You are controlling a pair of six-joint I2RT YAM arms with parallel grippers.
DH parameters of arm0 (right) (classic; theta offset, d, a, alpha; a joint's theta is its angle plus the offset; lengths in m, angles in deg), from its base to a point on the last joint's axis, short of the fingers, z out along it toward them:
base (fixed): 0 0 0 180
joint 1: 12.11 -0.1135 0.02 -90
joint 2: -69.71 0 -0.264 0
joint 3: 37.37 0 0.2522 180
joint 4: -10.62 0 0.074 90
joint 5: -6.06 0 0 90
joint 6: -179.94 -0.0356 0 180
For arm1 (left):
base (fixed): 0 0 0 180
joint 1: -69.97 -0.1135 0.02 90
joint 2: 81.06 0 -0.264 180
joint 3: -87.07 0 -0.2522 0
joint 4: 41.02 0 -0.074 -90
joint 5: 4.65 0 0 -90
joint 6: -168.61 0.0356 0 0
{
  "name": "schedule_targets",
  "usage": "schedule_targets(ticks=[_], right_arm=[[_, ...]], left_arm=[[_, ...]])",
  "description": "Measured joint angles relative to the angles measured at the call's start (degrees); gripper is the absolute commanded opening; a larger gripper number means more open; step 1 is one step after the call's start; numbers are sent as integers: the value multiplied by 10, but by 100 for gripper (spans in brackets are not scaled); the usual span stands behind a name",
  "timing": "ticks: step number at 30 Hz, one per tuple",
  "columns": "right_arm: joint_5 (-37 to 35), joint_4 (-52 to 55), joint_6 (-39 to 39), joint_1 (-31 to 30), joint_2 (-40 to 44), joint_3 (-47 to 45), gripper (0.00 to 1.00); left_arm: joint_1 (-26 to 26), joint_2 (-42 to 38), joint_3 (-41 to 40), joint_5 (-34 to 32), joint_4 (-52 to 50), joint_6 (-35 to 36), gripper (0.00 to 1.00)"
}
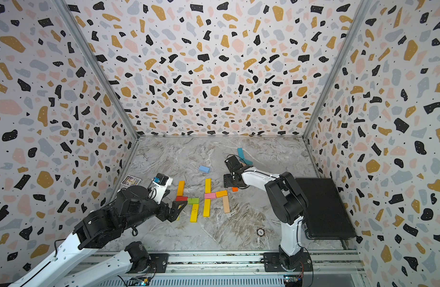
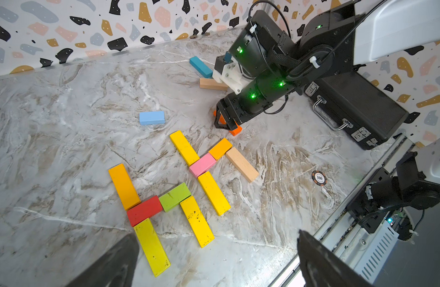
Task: Assemble the letter h with building blocks
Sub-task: Adjust the building block at the center of the board, then pick up the building block from the center of the board.
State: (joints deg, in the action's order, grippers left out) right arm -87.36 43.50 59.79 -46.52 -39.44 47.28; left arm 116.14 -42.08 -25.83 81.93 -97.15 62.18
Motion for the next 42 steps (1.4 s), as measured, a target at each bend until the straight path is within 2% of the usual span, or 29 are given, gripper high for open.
schedule_targets(ticks=[7, 15, 21, 26, 32, 37, 42], right_arm=[[-47, 7, 4, 2, -12, 0, 74], [-48, -5, 17, -19, -15, 22, 79], [-9, -33, 20, -66, -49, 166, 80], [42, -57, 66, -70, -136, 275, 80], [43, -3, 140, -68, -255, 382, 80], [44, 56, 184, -67, -322, 473, 73], [36, 114, 207, -68, -356, 549, 56]], left_arm=[[-3, 0, -2, 0, 0, 0, 99], [-5, 0, -2, 0, 0, 0, 99], [-12, -8, -3, 1, 0, 0, 99], [-14, -13, -3, 1, 0, 0, 99], [-18, -13, -5, 4, 0, 0, 99], [-31, -13, -5, 13, 2, 0, 99], [-44, -13, -6, 24, 5, 0, 99]])
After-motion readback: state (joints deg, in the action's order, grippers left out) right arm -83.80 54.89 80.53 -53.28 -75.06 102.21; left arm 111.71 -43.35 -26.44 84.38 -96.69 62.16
